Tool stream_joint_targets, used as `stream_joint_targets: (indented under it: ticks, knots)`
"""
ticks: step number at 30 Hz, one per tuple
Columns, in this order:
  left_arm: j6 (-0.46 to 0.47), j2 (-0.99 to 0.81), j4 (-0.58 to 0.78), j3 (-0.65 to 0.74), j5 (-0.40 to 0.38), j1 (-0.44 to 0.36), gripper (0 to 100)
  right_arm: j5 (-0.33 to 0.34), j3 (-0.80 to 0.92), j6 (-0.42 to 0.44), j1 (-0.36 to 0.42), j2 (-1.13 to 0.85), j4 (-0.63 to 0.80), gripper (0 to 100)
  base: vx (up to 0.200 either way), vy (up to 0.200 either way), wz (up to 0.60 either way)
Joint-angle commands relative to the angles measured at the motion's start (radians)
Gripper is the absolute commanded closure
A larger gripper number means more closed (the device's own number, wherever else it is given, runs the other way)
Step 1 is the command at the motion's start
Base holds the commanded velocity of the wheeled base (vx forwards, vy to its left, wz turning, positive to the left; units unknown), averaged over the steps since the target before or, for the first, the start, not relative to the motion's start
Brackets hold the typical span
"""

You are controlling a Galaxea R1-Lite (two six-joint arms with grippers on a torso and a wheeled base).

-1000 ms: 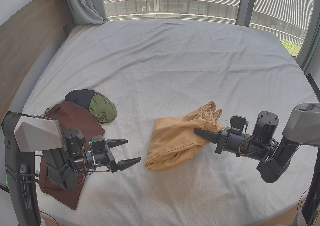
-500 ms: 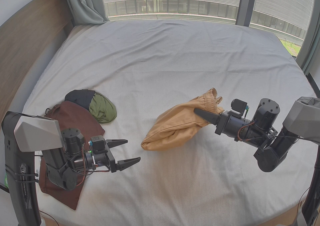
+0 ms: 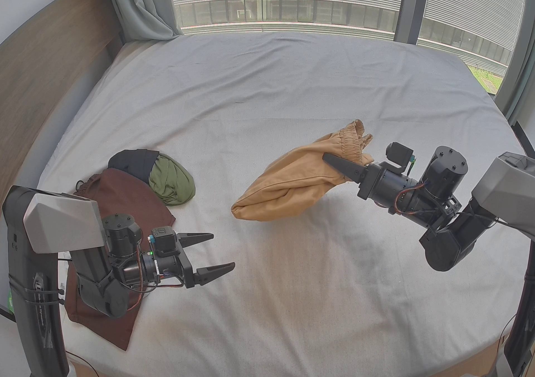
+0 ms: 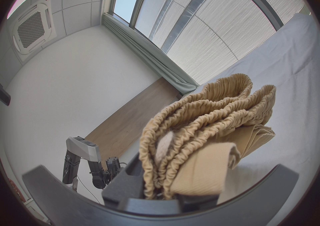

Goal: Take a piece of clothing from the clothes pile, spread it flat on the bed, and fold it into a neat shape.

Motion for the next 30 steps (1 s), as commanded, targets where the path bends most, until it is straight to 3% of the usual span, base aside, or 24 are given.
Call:
stream_joint_targets:
  ticks: [1,9,18,30]
  knots:
    - [0.0,0.002,0.0,0.0,0.0,-0.001,0,0.002,-0.051,0.007,-0.006,0.021,0.003,100,0.0,0.0,0.0]
    - [-0.003,0.003,0.0,0.0,0.0,0.002,0,0.003,-0.22,0.048,-0.038,0.122,0.017,100,0.0,0.0,0.0]
    - [-0.002,0.011,0.0,0.0,0.0,-0.003,0,0.002,-0.441,0.087,-0.039,0.214,0.184,100,0.0,0.0,0.0]
    - [-0.002,0.011,0.0,0.0,0.0,-0.001,0,0.002,-0.461,0.085,-0.049,0.264,0.202,100,0.0,0.0,0.0]
